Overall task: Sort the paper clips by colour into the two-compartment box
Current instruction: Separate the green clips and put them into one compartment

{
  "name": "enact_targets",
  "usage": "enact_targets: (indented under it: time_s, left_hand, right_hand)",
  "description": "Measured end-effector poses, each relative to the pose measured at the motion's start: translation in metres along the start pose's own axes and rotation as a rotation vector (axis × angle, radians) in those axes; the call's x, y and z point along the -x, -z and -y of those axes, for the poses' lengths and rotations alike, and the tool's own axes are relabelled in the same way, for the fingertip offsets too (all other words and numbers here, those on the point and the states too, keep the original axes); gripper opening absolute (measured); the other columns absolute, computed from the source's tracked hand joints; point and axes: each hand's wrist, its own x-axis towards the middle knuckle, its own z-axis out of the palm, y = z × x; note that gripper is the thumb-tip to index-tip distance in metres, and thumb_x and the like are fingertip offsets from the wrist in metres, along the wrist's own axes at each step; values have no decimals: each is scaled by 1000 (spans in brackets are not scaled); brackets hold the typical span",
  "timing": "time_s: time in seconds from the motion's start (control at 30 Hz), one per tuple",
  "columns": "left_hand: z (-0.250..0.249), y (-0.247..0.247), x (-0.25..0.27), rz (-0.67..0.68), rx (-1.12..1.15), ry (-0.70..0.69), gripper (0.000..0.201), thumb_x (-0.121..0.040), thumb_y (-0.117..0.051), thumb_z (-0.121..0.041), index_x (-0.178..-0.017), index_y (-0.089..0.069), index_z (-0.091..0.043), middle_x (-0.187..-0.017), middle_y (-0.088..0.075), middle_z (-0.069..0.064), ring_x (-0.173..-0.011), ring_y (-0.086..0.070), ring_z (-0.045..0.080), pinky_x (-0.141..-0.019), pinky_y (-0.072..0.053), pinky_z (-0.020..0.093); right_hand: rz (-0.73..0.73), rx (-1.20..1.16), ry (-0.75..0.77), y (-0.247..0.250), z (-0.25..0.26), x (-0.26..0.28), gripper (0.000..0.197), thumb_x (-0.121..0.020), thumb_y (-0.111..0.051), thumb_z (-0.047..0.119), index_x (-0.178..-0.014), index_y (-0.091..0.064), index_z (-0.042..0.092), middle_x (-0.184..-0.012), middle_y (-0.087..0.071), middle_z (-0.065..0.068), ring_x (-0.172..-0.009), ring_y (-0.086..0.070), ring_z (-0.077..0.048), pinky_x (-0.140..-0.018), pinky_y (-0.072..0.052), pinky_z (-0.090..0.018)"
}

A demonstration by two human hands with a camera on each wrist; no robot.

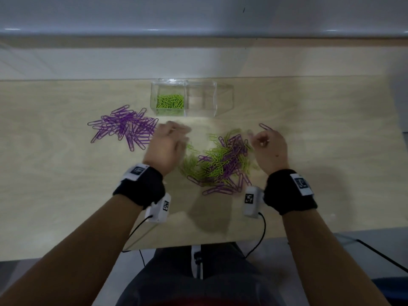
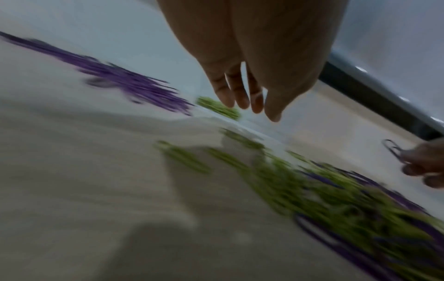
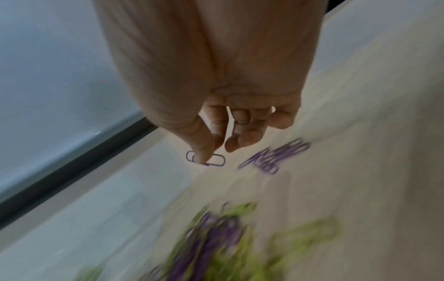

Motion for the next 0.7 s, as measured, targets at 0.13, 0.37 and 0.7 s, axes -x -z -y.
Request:
enact_targets:
  time_s: [0.13,0.37,0.7]
  left_hand:
    - [-30,-35,-22,316,-104,-178,50,-90,-57,-34,-137,-45,-19,-137,-45,6,-122,-38,26,-99,-37,40]
    - [1,-25,-10,249,-12,-179,28,-85,-65,-14,-113,-65,-12,-119,-57,9,-108,-47,31,-93,-43,41]
    - [-15,-25,18,224,5,-313,40,-81,-65,-39,-115,-64,-18,-115,-59,3,-106,-45,22,-91,-37,31]
  right_hand:
    - [-82,64,-136,29,-27,-7,9,-88,-60,17,-81,-62,11,-95,-68,-13,-92,-61,-31,-72,-41,-28]
    - [65,186,226,14,-24,1,11,-83,-59,8,-93,-64,12,-100,-58,-11,-86,-59,-28,-79,-51,-40]
    - [338,272,498,-26,-13,40,55,-70,-75,43,-116,-62,17,-129,-48,-4,-115,-39,-28,-93,-43,-41]
